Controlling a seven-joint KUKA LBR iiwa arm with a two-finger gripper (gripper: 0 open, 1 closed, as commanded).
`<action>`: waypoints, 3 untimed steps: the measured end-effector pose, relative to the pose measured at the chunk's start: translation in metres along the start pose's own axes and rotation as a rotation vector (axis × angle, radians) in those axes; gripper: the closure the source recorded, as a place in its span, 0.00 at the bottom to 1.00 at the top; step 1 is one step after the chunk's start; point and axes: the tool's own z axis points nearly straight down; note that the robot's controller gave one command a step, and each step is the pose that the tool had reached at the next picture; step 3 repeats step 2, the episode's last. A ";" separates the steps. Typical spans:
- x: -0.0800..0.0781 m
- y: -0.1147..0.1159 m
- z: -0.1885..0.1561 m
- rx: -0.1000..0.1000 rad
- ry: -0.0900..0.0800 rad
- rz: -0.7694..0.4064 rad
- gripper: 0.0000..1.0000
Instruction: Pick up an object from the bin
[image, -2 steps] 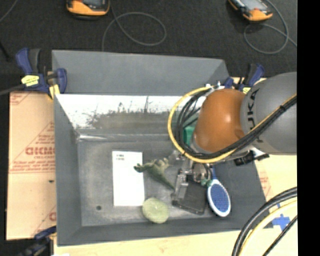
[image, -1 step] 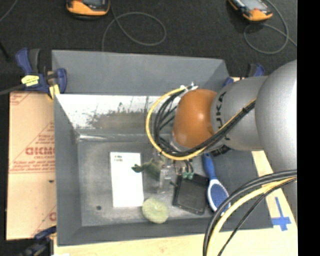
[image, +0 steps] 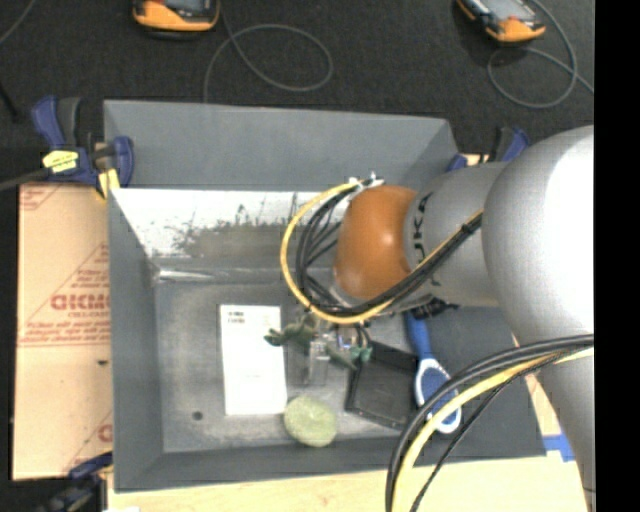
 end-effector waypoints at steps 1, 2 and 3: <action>-0.001 -0.013 -0.020 0.001 0.001 0.040 0.00; -0.007 -0.021 -0.019 0.002 0.001 0.095 1.00; -0.007 -0.021 -0.019 0.002 0.001 0.095 1.00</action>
Offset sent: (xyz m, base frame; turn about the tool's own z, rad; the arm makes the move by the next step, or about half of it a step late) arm 0.0042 -0.0210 0.0184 0.0994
